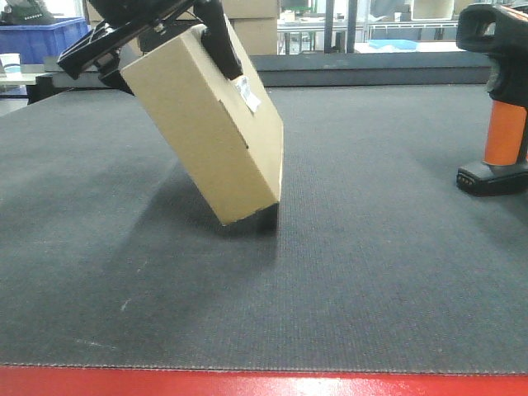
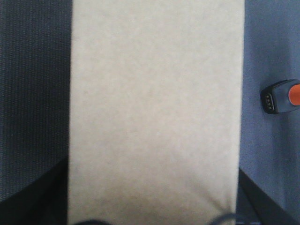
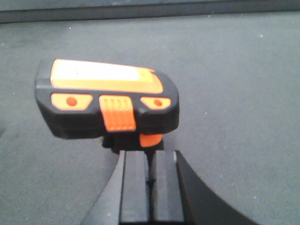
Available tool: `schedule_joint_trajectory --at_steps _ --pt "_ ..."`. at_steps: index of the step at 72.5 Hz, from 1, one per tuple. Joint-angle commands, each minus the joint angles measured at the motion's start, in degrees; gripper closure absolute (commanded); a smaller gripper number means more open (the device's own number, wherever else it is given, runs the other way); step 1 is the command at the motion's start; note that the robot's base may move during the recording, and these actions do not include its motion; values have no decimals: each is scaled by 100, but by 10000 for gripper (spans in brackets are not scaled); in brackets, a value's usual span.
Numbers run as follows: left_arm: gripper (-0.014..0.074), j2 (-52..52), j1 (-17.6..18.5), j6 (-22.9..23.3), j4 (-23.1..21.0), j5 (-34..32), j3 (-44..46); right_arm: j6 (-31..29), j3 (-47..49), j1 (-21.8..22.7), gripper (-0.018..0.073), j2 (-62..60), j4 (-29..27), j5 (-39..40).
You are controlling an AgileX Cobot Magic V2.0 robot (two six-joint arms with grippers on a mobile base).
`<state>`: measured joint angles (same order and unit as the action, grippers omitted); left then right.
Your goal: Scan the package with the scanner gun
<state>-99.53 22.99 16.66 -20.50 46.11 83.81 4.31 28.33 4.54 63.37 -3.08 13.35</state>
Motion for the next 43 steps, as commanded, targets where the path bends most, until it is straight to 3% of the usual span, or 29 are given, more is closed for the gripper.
schedule_joint_trajectory --at_steps 1,21,36,43 --pt "707 45 36 -11 -20 -103 21 465 26 31 727 11 441 63" --pt "707 45 36 -11 21 -49 21 2568 356 31 727 -10 2477 -143" --pt "707 45 36 -11 31 -28 21 2931 418 57 727 1 2808 17" --pt "707 45 36 -11 31 -28 21 3798 350 165 727 1 3253 693"
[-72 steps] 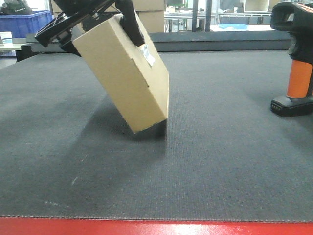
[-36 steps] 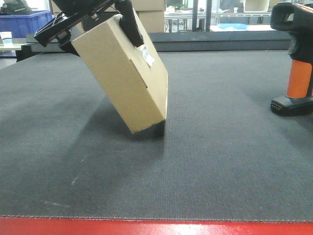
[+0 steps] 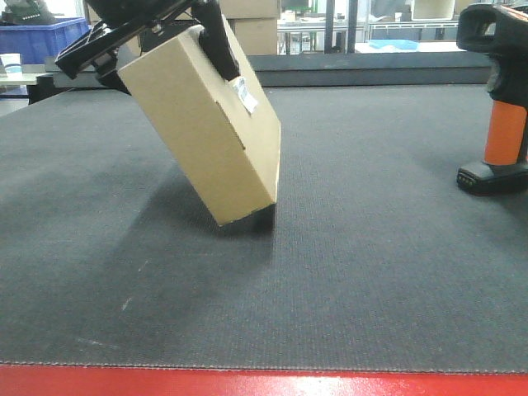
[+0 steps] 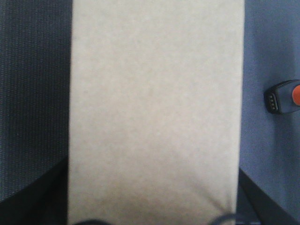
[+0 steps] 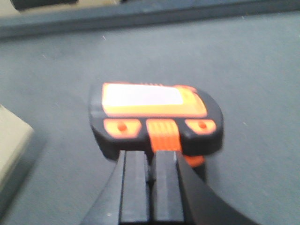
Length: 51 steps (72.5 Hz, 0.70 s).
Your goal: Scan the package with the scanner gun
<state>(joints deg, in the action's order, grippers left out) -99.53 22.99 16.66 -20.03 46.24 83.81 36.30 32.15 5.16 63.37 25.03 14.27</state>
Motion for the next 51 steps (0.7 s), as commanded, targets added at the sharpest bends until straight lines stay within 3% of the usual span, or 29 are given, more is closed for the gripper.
schedule_joint_trajectory --at_steps 1,9,16,21,27,31,37,51 --pt "707 45 36 -11 -16 -41 21 804 -27 119 727 1 520 732" --pt "707 45 36 -11 -16 -53 21 2578 -95 599 727 12 2431 1852" --pt "707 45 36 -11 -16 -53 21 3169 -95 1292 727 12 3503 2128" --pt "707 45 36 -11 -16 -53 21 3167 -95 1892 727 12 3674 2182" --pt "707 45 36 -11 -16 -53 21 3167 -95 2436 727 51 3912 2903" --pt "707 45 56 -11 -16 -69 21 3130 -126 2482 727 128 4042 3267" --pt "707 45 70 -11 -16 -80 21 2937 -188 2482 727 319 4411 3156" --pt "707 45 70 -11 -16 -80 21 2912 -244 2482 727 948 4388 3301"
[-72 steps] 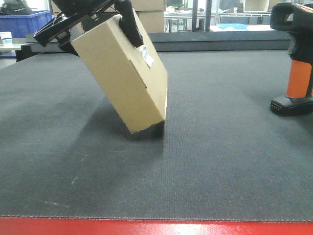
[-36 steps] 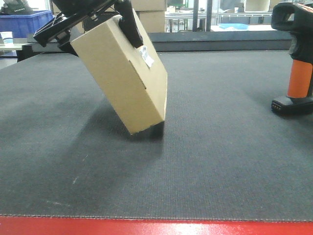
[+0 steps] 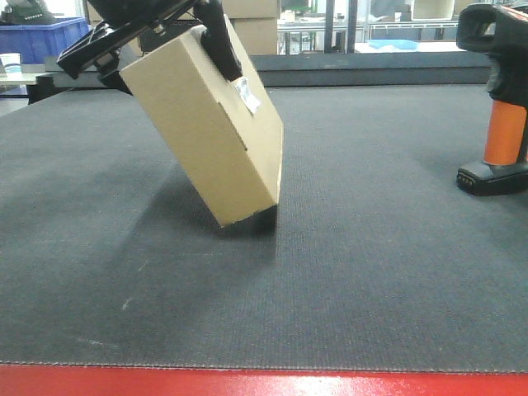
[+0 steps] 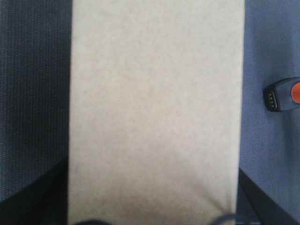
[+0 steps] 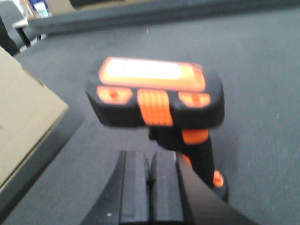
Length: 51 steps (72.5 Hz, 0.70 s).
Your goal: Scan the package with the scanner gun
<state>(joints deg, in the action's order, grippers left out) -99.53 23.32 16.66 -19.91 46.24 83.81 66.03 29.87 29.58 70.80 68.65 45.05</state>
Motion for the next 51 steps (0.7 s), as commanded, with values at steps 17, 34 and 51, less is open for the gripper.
schedule_joint_trajectory --at_steps 17,34,51 --pt "707 45 36 -11 -15 -68 21 -822 -15 -9 722 913 -497 283" --pt "707 45 36 -11 -15 -68 21 -1322 -15 -357 293 1507 -1382 306" --pt "707 45 36 -11 -3 -68 21 -1902 -15 -524 -1 1837 -2247 319"
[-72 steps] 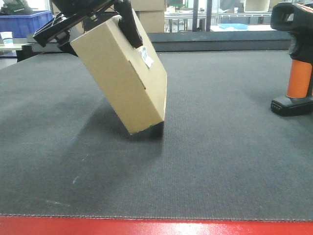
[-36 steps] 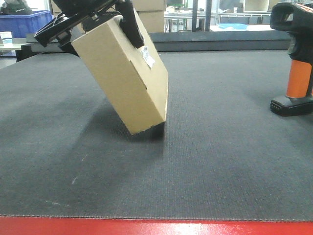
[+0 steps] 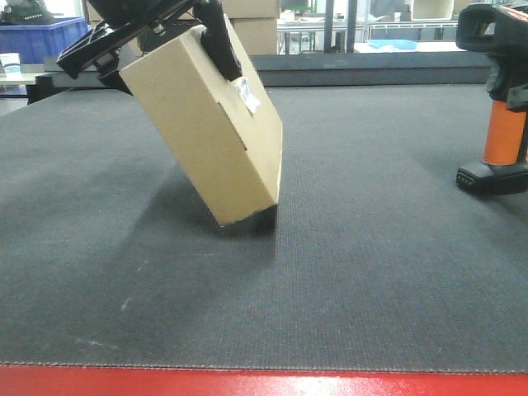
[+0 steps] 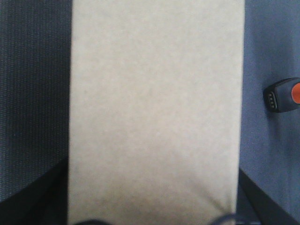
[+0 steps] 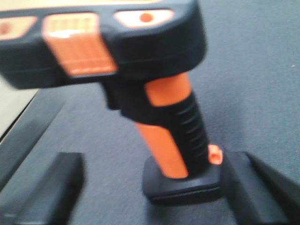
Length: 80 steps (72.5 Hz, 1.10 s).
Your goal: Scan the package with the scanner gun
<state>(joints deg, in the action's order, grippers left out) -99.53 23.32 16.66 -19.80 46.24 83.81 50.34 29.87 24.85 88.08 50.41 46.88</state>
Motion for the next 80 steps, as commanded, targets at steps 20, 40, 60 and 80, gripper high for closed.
schedule_joint_trajectory --at_steps 20,40,60,80 --pt "707 45 36 -11 -2 -68 21 -1377 -15 -355 -1 353 -1392 458" --pt "707 45 36 -11 -2 -68 21 -1669 -15 -537 -1 621 -1891 1029" --pt "707 33 36 -11 -2 -68 21 -1893 67 -555 -1 684 -1910 1100" --pt "707 33 36 -11 -2 -68 21 -2006 198 -706 -1 684 -2033 1012"
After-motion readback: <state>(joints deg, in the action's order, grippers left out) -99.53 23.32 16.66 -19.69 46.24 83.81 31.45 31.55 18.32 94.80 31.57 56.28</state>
